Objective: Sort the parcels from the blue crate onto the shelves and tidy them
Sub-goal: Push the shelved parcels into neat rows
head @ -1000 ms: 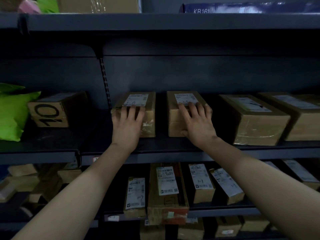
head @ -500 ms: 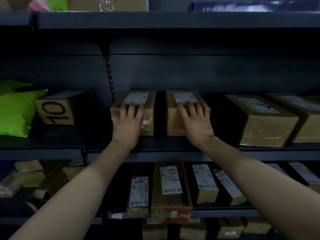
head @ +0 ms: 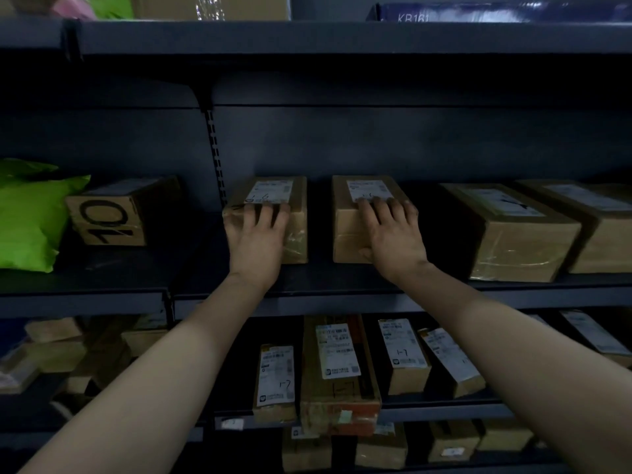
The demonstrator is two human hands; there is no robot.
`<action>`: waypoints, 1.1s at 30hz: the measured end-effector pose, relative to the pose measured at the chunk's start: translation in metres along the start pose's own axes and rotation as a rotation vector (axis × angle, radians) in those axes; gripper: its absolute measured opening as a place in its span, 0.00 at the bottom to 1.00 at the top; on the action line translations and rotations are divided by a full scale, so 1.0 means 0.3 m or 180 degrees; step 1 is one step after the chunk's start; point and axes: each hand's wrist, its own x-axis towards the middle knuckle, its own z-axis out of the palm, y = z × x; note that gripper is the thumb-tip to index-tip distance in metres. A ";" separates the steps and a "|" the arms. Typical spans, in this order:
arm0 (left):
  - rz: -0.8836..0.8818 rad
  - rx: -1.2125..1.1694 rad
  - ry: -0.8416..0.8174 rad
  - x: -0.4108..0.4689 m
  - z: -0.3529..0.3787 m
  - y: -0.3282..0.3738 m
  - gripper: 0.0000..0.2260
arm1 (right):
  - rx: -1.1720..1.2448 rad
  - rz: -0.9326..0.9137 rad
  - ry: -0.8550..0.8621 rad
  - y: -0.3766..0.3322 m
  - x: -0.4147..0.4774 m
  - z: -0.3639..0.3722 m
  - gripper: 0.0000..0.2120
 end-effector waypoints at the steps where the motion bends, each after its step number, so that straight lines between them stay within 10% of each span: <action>1: 0.0008 -0.0014 -0.0019 0.003 -0.001 0.002 0.34 | 0.0017 -0.0005 -0.0026 0.000 0.000 -0.004 0.43; 18: 0.1079 -0.1052 0.1216 0.036 -0.202 0.367 0.31 | -0.0057 0.0573 0.0574 0.330 -0.180 -0.184 0.36; 33: 0.1376 -0.0531 0.0371 0.062 -0.301 1.065 0.41 | -0.0099 0.0620 -0.0393 1.011 -0.400 -0.107 0.48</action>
